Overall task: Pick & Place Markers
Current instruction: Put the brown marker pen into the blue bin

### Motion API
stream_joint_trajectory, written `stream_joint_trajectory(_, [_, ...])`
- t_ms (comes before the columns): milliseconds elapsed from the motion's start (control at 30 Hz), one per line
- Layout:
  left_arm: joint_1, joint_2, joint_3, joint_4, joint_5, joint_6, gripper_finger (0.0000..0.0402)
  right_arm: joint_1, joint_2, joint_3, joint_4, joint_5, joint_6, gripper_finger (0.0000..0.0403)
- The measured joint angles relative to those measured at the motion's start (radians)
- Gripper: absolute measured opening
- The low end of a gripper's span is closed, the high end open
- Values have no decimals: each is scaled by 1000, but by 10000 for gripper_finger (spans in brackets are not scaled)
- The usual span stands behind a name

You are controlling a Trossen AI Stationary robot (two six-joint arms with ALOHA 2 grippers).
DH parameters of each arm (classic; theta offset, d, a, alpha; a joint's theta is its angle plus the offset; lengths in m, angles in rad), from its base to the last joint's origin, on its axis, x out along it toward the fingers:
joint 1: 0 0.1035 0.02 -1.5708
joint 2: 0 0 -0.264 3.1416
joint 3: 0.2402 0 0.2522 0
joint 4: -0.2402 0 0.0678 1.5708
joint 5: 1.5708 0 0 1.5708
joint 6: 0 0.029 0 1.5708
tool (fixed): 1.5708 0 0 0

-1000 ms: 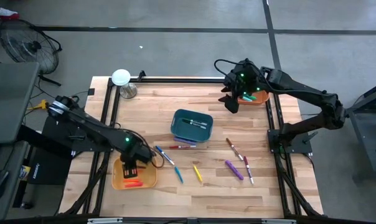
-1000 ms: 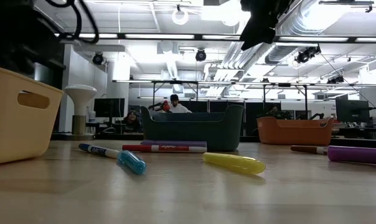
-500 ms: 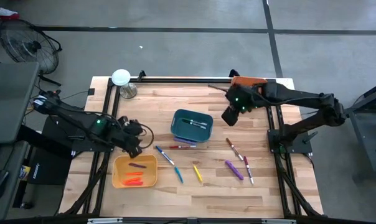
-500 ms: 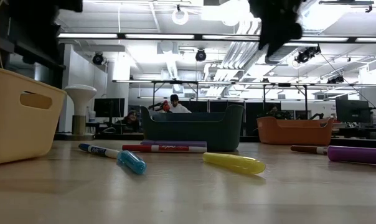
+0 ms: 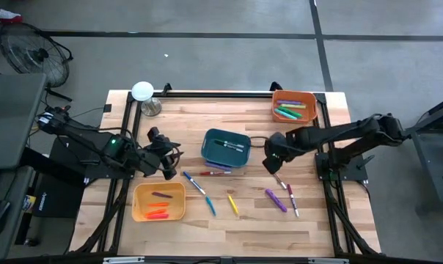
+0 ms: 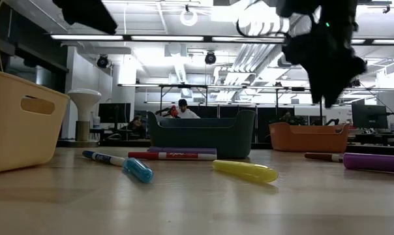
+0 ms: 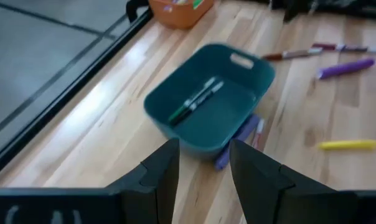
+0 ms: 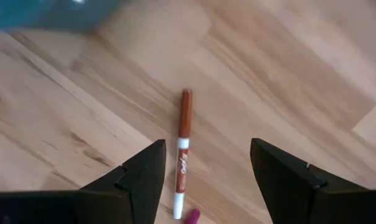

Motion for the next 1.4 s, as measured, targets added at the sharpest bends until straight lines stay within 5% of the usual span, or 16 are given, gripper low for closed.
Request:
stream_joint_trajectory(267, [0,0,0,84,27,85,137,44,0,-142,99,-82,10,222])
stream_joint_trajectory(833, [0,0,0,148,79,113,137,142,11,-185,203,-150,70,219])
stream_joint_trajectory(1400, [0,0,0,143,134,133,137,149,304,-153,245,-207,83,177])
